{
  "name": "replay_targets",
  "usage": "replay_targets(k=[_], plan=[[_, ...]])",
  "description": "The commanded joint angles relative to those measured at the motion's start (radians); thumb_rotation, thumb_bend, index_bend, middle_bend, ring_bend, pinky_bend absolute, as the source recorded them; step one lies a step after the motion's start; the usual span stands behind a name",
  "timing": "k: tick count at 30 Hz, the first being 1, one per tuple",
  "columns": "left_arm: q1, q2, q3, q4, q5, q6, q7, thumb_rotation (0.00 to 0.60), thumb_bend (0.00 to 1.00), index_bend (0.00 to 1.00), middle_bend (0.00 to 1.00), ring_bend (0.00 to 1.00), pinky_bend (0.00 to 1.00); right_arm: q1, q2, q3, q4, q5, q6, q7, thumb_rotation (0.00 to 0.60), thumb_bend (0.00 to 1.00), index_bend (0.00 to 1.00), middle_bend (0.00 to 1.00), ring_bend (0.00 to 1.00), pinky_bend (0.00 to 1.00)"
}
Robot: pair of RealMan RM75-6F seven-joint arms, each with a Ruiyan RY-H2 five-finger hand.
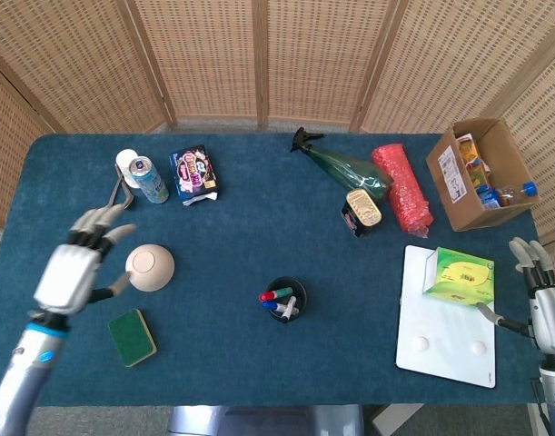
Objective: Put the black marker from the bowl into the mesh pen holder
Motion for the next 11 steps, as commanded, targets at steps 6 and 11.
replay_targets(k=[6, 11], plan=[[0.162, 0.082, 0.081, 0.073, -0.031, 0.063, -0.053, 0.6, 0.34, 0.21, 0.0, 0.0, 0.0, -0.016, 0.088, -0.028, -0.157, 0.016, -0.061, -0.185, 0.6, 0.0, 0.0, 0.0, 0.0, 0.3], [0.219, 0.078, 0.097, 0.1, -0.007, 0.09, -0.101, 0.6, 0.34, 0.21, 0.0, 0.0, 0.0, -0.016, 0.136, -0.055, -0.252, 0.023, -0.12, -0.298, 0.6, 0.0, 0.0, 0.0, 0.0, 0.26]])
